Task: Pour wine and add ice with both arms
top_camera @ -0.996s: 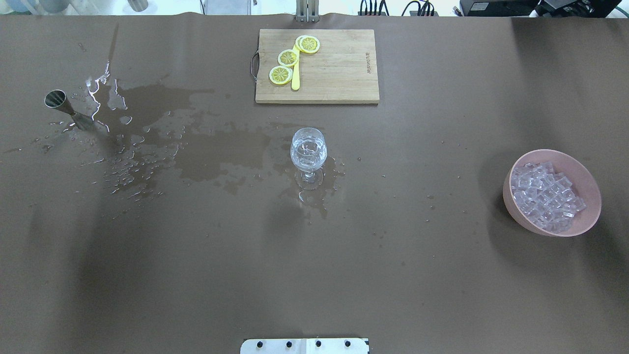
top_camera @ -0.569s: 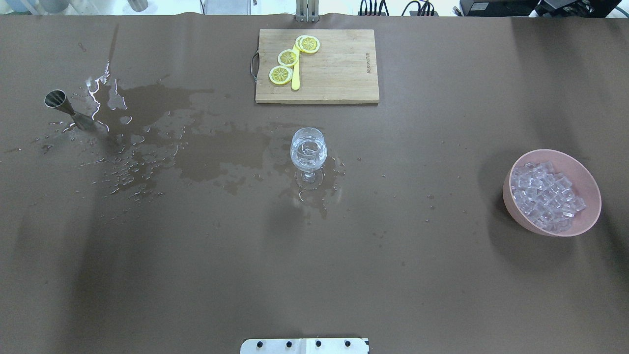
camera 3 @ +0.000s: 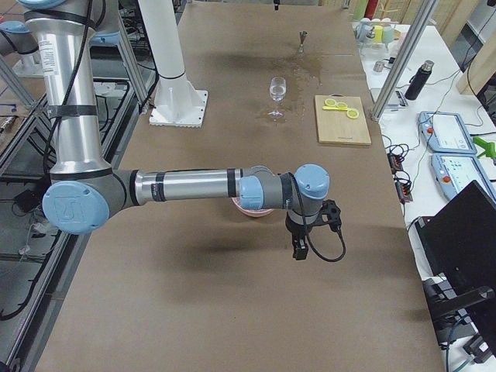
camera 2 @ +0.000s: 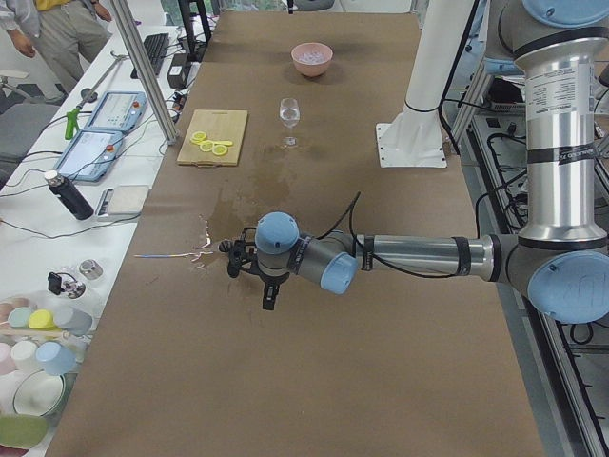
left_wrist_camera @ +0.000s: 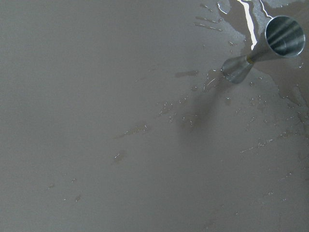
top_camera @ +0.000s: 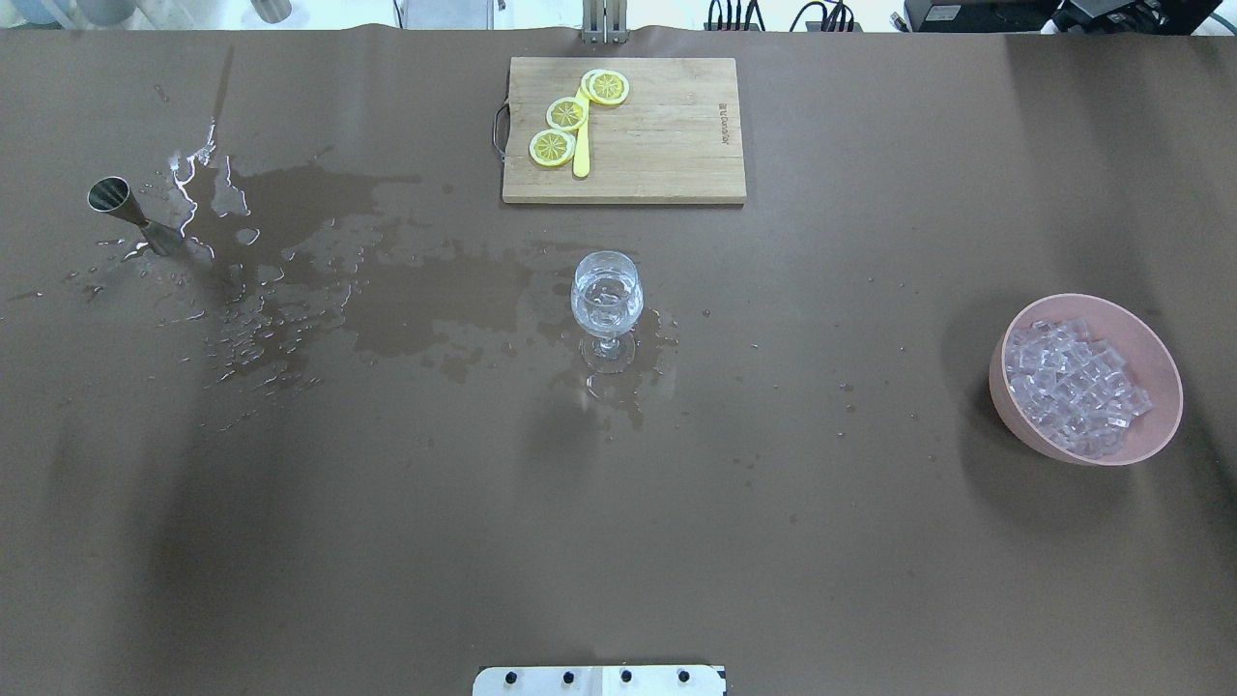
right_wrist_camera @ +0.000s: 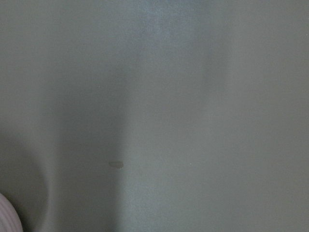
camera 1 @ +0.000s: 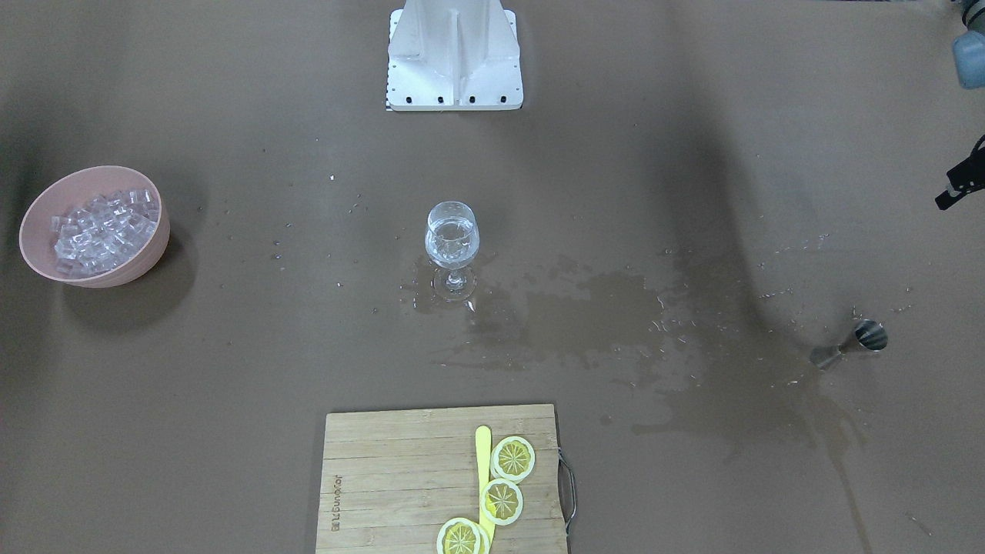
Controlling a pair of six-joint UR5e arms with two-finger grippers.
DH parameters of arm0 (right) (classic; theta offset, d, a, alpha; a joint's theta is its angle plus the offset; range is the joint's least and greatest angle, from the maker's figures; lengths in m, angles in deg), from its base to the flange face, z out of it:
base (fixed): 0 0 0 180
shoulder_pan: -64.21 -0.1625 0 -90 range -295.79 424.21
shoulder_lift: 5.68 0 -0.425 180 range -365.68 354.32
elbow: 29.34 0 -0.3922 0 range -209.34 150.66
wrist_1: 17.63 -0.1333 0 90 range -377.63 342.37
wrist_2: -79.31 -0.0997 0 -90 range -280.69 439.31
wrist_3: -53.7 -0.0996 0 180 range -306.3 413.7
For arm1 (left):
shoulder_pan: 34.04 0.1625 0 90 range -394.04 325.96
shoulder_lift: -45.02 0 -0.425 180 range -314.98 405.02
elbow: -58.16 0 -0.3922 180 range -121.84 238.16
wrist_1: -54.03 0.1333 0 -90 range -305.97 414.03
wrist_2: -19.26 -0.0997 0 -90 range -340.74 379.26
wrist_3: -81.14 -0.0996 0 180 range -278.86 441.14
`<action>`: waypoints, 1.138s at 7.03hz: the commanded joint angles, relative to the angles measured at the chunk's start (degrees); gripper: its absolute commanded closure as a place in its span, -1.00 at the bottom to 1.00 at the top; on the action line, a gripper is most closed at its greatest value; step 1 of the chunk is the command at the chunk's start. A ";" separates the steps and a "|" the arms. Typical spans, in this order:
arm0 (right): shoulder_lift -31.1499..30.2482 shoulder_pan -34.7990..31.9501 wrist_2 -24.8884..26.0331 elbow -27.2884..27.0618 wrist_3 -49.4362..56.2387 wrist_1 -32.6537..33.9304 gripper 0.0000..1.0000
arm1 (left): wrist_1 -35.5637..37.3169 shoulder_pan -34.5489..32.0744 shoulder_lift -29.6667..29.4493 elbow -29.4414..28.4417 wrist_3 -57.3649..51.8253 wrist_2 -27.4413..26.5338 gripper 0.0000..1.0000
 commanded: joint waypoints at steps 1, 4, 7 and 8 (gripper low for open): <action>-0.49 0.04 -2.07 0.05 0.10 -0.18 -1.00 | 0.05 -0.22 -0.70 -0.49 -0.02 0.20 -0.97; -0.24 0.04 -4.46 2.69 0.89 -1.66 -1.00 | -0.05 -4.35 -0.53 2.21 0.77 0.56 -0.97; -0.07 0.30 -5.42 2.51 0.63 -2.73 -1.00 | 4.16 -3.73 -0.69 1.53 0.86 0.82 -0.97; 0.03 1.52 -5.08 2.60 0.19 -2.73 -1.00 | 6.53 -3.30 -0.87 2.22 0.86 0.99 -0.97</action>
